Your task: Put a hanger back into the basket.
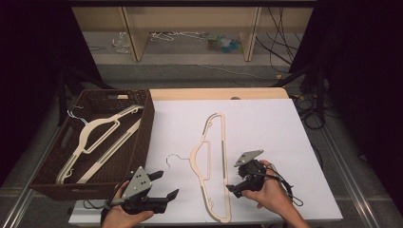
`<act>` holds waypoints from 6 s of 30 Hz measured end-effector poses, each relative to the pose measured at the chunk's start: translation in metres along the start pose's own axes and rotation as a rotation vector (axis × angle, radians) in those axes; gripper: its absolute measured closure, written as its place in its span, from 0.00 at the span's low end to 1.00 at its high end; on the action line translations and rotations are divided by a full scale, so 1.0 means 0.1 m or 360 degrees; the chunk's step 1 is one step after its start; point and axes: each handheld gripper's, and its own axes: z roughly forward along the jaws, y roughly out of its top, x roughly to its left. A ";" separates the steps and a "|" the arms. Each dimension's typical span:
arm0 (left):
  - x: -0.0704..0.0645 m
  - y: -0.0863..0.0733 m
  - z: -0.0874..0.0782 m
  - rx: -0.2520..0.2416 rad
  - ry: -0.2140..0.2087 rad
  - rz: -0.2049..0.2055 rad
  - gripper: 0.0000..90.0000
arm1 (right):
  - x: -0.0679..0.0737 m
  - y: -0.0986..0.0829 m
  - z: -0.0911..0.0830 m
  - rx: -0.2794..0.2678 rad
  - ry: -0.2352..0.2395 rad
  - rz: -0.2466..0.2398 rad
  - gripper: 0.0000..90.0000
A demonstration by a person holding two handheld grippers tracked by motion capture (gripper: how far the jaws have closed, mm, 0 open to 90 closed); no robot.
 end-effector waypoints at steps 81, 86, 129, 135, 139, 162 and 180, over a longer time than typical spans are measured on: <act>-0.01 -0.19 0.35 0.0312 -0.0010 0.0330 0.32 | -0.16 0.36 0.13 0.0731 0.0009 -0.0370 0.89; -0.06 -0.22 0.47 0.0379 -0.0037 0.0442 0.33 | -0.17 0.41 0.01 0.0740 -0.0030 -0.0393 0.89; -0.30 -0.15 0.88 0.0510 -0.0061 0.1010 0.37 | -0.29 0.46 -0.25 0.0709 -0.0001 -0.0517 0.89; -0.32 -0.13 0.93 0.0526 -0.0016 0.1033 0.33 | -0.29 0.50 -0.32 0.0698 -0.0022 -0.0526 0.89; -0.35 -0.12 0.96 0.0524 0.0014 0.1078 0.30 | -0.30 0.51 -0.32 0.0685 -0.0018 -0.0544 0.89; -0.42 -0.12 0.96 0.0422 -0.0163 0.1306 0.37 | -0.42 0.39 -0.14 0.0691 0.0160 -0.0499 0.89; -0.46 -0.10 0.85 0.0328 -0.0359 0.1491 0.77 | -0.49 0.26 0.07 0.0752 0.0297 -0.0490 0.89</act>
